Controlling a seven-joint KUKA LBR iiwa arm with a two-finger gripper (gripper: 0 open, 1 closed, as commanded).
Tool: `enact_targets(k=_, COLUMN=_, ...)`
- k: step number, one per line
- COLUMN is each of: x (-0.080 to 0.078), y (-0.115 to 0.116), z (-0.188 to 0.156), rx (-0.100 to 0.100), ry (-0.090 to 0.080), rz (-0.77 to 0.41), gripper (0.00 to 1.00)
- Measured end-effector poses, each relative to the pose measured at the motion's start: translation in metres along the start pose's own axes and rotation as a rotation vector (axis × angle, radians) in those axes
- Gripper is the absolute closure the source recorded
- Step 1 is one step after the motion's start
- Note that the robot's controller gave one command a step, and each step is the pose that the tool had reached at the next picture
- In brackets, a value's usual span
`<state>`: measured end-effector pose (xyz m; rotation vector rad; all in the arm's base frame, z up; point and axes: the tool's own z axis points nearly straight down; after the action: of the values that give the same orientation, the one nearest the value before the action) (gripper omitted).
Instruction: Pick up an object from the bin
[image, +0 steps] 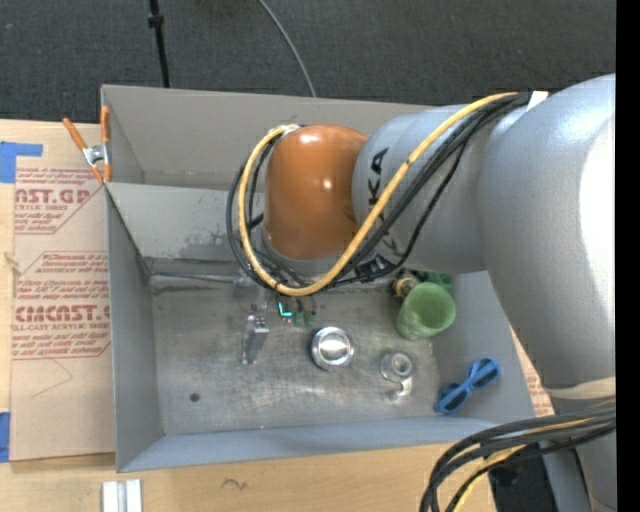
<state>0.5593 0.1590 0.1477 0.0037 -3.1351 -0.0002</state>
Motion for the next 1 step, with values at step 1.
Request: enact_targets(k=1, x=0.0383, y=-0.0108, z=0.0042, rx=0.001, ry=-0.005, rz=-0.241, gripper=0.00)
